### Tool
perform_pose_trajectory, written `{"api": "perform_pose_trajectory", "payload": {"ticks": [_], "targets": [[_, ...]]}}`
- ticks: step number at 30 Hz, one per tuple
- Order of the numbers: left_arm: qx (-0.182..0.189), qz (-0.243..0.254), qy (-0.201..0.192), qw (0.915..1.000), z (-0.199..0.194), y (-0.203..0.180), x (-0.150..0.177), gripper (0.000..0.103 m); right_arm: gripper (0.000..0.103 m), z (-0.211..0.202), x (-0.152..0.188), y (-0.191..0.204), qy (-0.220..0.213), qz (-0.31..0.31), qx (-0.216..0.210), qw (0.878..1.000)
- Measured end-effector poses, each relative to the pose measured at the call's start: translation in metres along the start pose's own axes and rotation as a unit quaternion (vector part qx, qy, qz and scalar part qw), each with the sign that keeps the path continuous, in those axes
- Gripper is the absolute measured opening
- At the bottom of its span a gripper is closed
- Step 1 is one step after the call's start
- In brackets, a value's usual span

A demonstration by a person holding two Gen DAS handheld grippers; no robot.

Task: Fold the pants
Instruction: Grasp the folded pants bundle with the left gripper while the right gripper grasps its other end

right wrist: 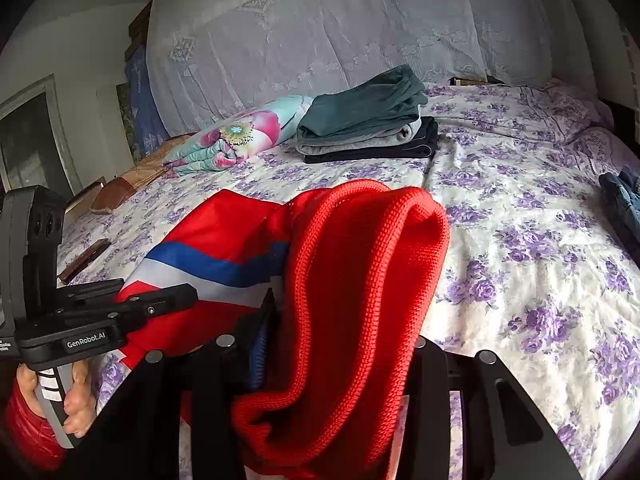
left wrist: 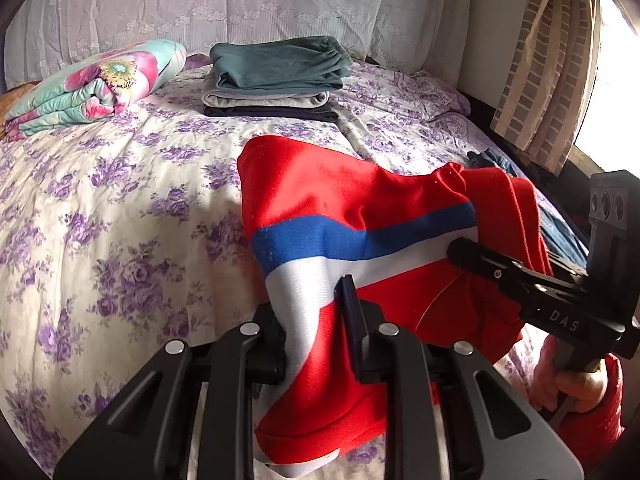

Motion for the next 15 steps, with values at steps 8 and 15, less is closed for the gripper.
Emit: {"api": "perform_pose_trajectory", "payload": {"ticks": [8,15], "targets": [[-0.030,0.020,-0.018,0.9992,-0.007,-0.010,-0.010,0.016,0.041,-0.002,-0.007,-0.002,-0.002,0.013,-0.013,1.000],[-0.036,0.032,-0.063,0.9968,-0.027,-0.008,-0.058,0.016,0.040,-0.020,-0.055,0.002,-0.048,0.003,-0.013,0.999]]}}
Point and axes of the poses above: each gripper's, at about its wrist camera, not at the fingertips, and z roughly the way its jaws point, y to its left, x to its underside, the point moved 4 cm from there along z, roughly the way its jaws point, and after that the axes turned 11 degrees about y, right-handed, at the moved point
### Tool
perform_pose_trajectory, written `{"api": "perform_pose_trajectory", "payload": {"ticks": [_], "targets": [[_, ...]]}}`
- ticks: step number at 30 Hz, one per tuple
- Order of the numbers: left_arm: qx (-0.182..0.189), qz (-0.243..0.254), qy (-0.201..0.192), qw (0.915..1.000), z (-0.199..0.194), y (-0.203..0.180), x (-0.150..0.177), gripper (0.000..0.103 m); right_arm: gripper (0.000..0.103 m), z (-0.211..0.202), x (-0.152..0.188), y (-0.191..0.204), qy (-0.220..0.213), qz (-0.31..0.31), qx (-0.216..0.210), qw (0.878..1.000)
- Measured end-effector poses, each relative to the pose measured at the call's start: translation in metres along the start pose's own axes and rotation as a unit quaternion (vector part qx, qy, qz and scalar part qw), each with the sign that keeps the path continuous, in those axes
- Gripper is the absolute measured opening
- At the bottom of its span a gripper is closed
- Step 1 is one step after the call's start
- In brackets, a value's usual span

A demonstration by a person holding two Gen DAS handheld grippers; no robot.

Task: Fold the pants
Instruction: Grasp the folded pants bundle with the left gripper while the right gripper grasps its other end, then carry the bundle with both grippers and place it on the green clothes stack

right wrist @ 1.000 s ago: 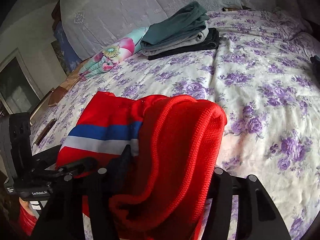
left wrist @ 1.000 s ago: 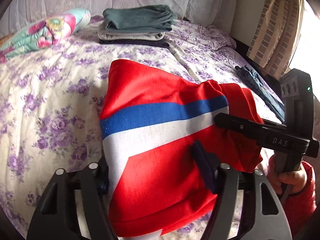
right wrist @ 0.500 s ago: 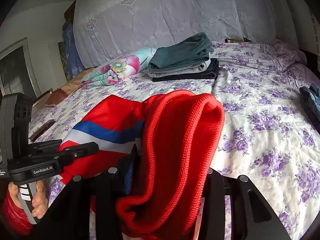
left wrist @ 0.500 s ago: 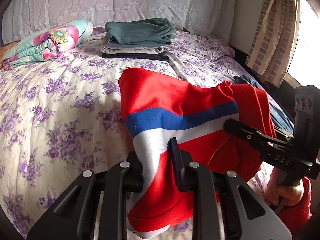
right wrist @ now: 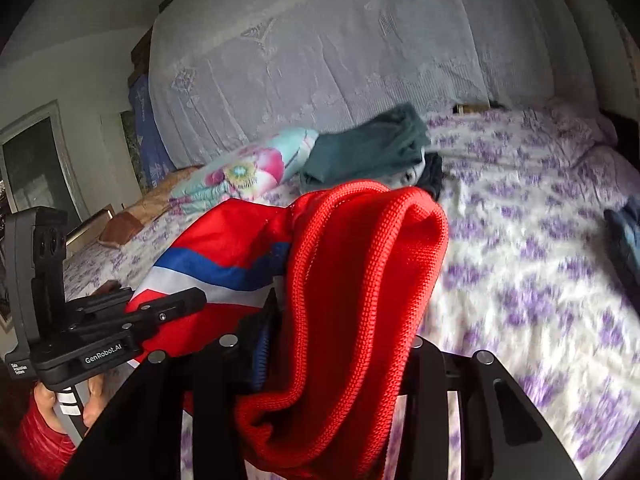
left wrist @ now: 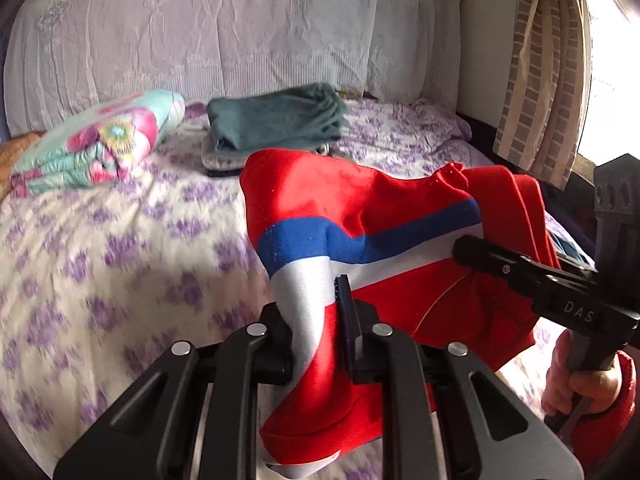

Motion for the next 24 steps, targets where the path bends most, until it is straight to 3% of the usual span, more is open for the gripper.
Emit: {"api": "perform_pose_trajectory", "payload": {"ticks": [5,16,24], "targets": [[-0.018,0.004,-0.025,0.9995,0.003,0.010,-0.048,0.016,0.040,0.011,-0.049,-0.003,-0.020,-0.009,0.006,1.000],[-0.043,0.003,-0.038,0.9983,0.053,0.040,-0.143,0.016,0.040,0.067,-0.146,-0.033,-0.034,-0.009,0.013,0.999],[-0.074,-0.010,-0.036,0.9966,0.112,0.074,-0.265,0.017,0.040,0.132,-0.270,-0.057,-0.032,-0.040,0.054,0.997]]}}
Point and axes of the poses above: each gripper's, at about its wrist camera, not at the fingertips, and z roughly the way its jaws point, y to its left, x to its underside, the point moved 4 cm from there along z, roughly the way its jaws point, and after that the axes turned 11 degrees about y, right-handed, at the moved point
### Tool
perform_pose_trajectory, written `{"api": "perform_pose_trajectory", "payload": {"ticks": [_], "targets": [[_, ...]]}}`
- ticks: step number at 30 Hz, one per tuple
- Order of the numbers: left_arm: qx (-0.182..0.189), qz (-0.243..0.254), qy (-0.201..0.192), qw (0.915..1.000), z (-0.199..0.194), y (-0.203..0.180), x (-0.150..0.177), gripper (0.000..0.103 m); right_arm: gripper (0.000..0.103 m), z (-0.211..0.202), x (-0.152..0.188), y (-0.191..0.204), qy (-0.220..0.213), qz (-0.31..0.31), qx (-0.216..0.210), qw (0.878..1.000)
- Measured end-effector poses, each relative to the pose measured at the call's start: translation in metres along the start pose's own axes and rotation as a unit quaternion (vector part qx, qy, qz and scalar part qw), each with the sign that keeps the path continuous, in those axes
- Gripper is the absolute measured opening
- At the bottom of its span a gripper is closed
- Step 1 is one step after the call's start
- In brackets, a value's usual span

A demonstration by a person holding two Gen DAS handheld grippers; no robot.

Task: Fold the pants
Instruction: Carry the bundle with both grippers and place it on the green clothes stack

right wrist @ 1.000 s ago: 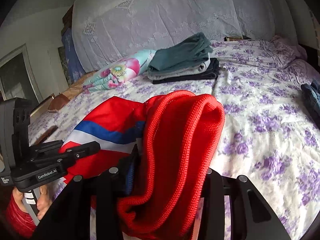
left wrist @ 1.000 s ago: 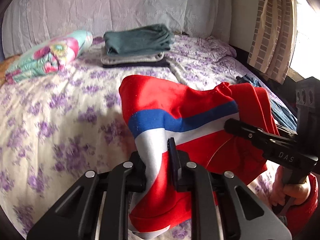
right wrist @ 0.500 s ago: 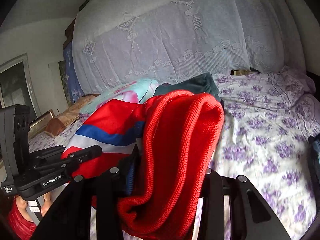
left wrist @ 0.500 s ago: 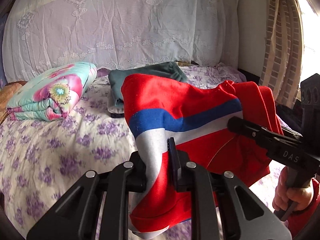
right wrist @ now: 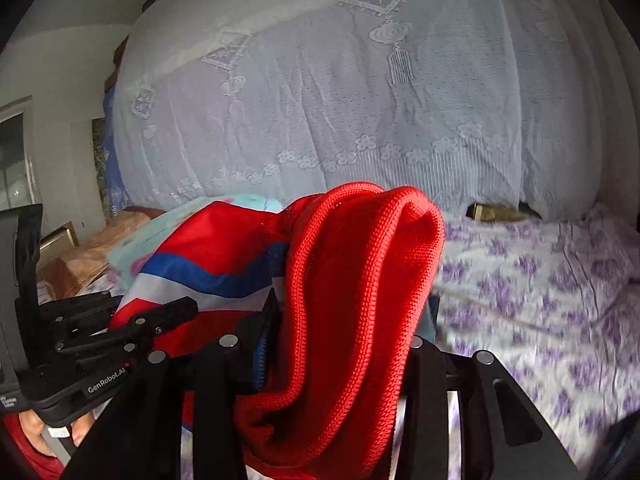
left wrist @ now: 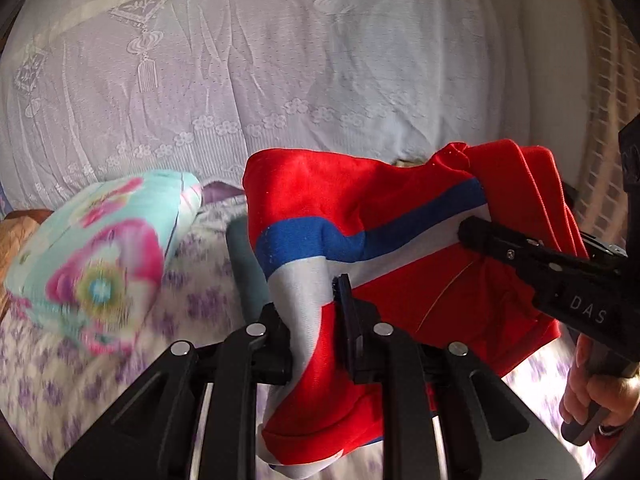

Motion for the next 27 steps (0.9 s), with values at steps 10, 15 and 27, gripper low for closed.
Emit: {"api": "perform_pose_trajectory", "payload": {"ticks": [10,15,27], "targets": [[-0.120,-0.040,0.116,0.9851,0.169,0.055,-0.024,0.071,0.092,0.168,-0.025,-0.093,0.107,0.111,0.053,0.987],[-0.159,-0.019,0.085,0.9834,0.161,0.053,-0.019,0.083,0.095,0.167,-0.019,-0.101,0.092,0.130,0.030,0.987],[-0.165,-0.014,0.034,0.9857,0.064,0.033,0.031,0.092,0.099,0.031,0.004,-0.056,-0.031,0.090,0.065,0.993]]}}
Point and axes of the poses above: each gripper's, at about its wrist camera, not at the fingertips, and z roughly the way its jaws point, y to its left, x to its underside, the point moved 4 cm from there along z, roughly the way its jaws point, and after that the axes turned 11 degrees about y, right-handed, at the moved point
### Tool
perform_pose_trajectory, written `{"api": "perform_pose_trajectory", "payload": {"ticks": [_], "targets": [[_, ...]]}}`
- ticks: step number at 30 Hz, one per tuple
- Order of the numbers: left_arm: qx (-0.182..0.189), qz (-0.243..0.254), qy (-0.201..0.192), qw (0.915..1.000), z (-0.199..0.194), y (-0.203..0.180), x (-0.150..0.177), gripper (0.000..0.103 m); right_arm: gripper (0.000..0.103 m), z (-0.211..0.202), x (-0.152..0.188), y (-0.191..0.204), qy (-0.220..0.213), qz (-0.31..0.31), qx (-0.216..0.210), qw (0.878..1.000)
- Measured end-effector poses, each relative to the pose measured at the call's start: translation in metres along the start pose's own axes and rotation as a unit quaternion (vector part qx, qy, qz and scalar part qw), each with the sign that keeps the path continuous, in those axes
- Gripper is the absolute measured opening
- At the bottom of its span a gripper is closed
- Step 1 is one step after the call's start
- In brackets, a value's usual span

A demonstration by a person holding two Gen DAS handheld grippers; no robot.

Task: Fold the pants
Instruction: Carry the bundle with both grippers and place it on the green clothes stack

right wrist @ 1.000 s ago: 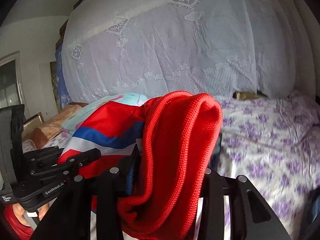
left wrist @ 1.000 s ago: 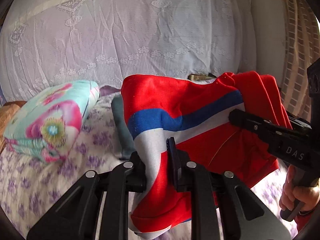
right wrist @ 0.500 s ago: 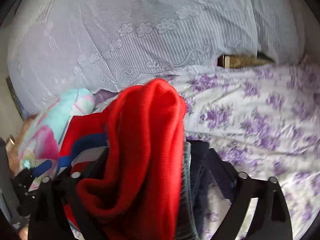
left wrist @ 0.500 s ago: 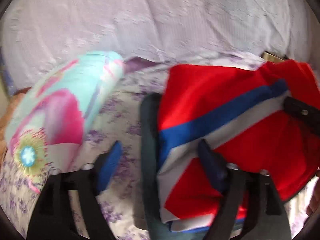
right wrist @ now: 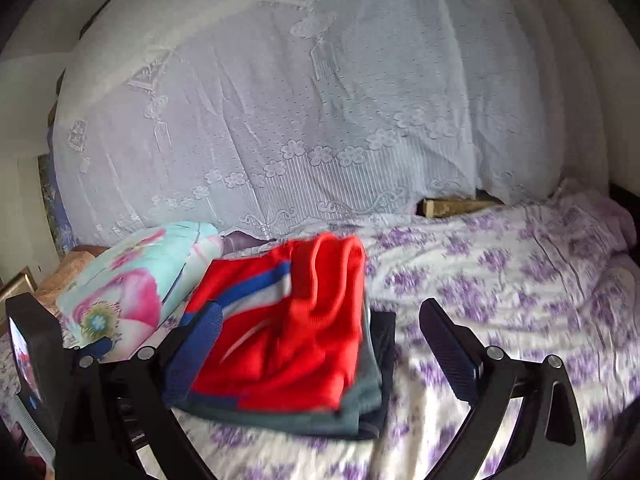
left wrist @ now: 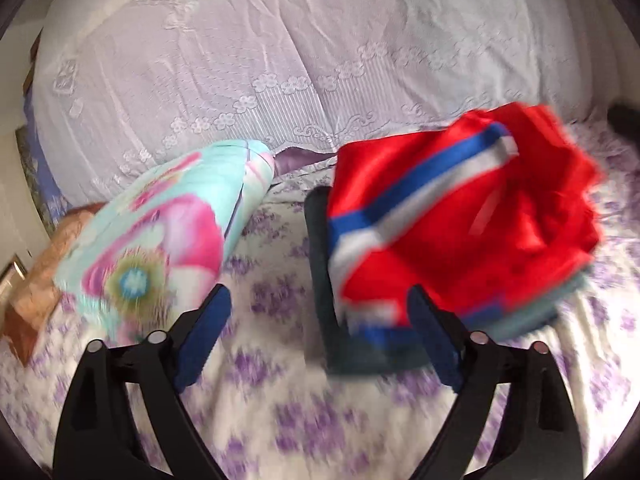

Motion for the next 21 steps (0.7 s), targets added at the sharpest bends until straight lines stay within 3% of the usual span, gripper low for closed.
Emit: {"api": "perform_pose_trajectory", "payload": {"ticks": [4,7,15,21], "targets": [[0.009,-0.013,-0.030,0.9994,-0.045,0.002,0.049,0.098,0.099,-0.022,0.065,-0.010,0.005,0.061,-0.018,0.998],[0.014,-0.017,-0.037,0.9991,-0.065,0.003,0.080,0.098,0.099,-0.027,0.101,-0.009,0.023,0.069,-0.006,0.997],[0.034,-0.050,-0.037,0.9975,-0.090,0.019,0.122,0.098,0.099,-0.054,0.157,0.023,0.025,0.011,0.032,0.999],[0.037,-0.068,-0.004,0.9970,-0.083,0.036,0.158,0.098,0.099,-0.065,0.191,0.033,0.049,-0.019,0.058,0.997]]}}
Point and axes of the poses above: each gripper's, at about its wrist camera, not at the fingertips, and z roughly the way its jaws point, y to its left, x to its underside, the point moved 4 cm from there along z, roughly the way its jaws point, and after that the axes turned 11 degrees about y, right-handed, at the moved point
